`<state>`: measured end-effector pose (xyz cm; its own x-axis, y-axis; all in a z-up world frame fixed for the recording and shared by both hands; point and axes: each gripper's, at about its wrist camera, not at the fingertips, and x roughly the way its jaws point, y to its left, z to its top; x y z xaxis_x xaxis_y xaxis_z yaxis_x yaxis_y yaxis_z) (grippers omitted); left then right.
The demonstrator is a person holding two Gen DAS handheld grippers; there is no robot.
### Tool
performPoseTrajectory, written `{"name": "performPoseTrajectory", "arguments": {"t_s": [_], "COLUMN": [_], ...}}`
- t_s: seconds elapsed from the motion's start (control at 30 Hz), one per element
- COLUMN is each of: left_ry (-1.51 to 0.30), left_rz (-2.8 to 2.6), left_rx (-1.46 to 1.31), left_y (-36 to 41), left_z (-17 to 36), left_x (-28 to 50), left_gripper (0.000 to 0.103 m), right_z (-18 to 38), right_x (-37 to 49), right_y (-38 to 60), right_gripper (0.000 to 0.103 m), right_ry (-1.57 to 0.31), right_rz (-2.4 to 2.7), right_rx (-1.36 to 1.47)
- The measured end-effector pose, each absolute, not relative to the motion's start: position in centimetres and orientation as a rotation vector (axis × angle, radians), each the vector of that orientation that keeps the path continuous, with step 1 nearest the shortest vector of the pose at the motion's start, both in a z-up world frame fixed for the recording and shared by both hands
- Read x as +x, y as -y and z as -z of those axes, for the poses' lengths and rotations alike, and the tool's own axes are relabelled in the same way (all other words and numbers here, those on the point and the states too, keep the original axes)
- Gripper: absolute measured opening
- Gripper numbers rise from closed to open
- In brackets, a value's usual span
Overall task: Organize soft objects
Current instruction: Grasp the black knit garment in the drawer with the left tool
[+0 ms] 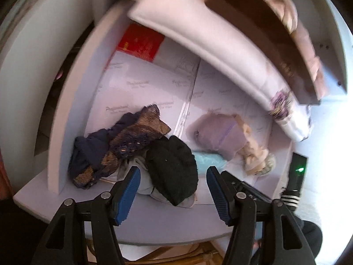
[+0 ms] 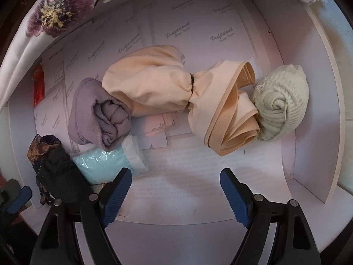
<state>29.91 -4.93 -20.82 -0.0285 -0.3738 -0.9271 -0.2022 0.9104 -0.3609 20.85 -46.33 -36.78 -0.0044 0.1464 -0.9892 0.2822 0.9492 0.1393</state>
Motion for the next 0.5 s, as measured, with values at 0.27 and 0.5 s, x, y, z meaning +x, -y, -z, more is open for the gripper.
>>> {"name": "performPoseTrajectory", "arguments": {"t_s": [0.27,0.5], "left_ry": [-1.662,-1.591], "left_rz": [0.132,0.174], "left_rx": [-0.213,-0.087], "left_y": [9.6,10.3], "left_z": [23.7,23.9], "left_x": [30.3,29.3], "left_gripper": [0.062,0.031], "right_z": [36.9,36.8], "right_x": [20.9,21.0], "right_y": [46.8,46.8], "right_gripper": [0.083,0.083], "right_ry": [-1.590,-1.592], "right_rz": [0.106,0.103], "right_rx": [0.356,0.346]}}
